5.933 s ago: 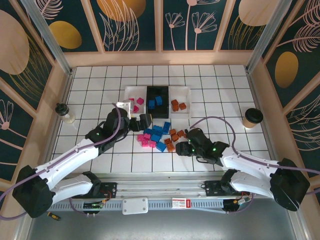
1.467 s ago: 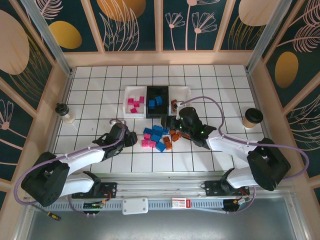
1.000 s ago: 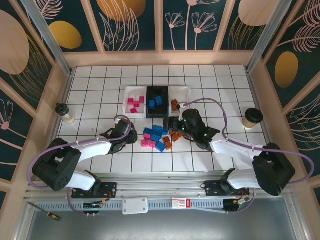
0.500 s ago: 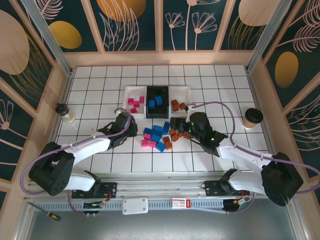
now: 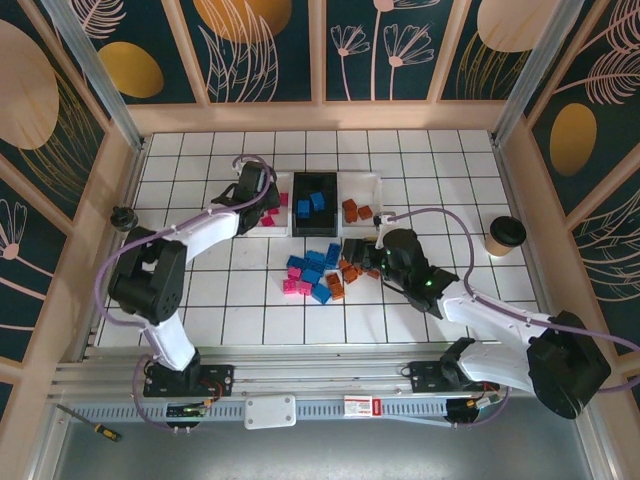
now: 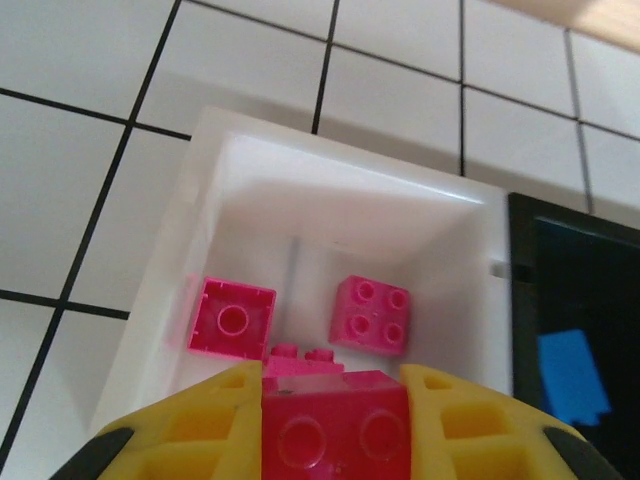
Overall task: Sort the legos into containers by color
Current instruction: Place the lego in the container, then move the lego to the middle-right of the table.
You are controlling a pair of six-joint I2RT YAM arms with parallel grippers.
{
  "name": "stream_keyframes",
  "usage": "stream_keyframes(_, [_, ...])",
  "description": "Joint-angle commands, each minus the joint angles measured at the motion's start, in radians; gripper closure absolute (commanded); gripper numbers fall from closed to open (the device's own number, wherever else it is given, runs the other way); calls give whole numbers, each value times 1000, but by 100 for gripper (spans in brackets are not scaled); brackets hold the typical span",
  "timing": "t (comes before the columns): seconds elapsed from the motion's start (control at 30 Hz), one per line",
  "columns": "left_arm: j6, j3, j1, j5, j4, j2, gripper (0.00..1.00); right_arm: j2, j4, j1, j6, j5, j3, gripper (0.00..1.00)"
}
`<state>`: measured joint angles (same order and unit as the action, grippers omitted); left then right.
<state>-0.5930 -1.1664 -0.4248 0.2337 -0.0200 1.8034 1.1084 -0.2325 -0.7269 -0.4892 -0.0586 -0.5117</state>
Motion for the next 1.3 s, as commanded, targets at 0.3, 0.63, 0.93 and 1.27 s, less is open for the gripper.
stream_keyframes(0.3, [-20,-52,4,-105,5,-40,37,-37,44,-4,-10,39,35,39])
stream_keyframes(0.63, [-74,291,-125,-196,102,-409,6,46,229,49,-93,-158,11,40])
stream_keyframes(0.93, [-124,544,-139,-230,116,-624,1,107,218,96,-125,-149,53,44])
stream_keyframes(1.27, [-114,603,-140,-183,74,-699,1,215,209,106,-154,-143,77,53])
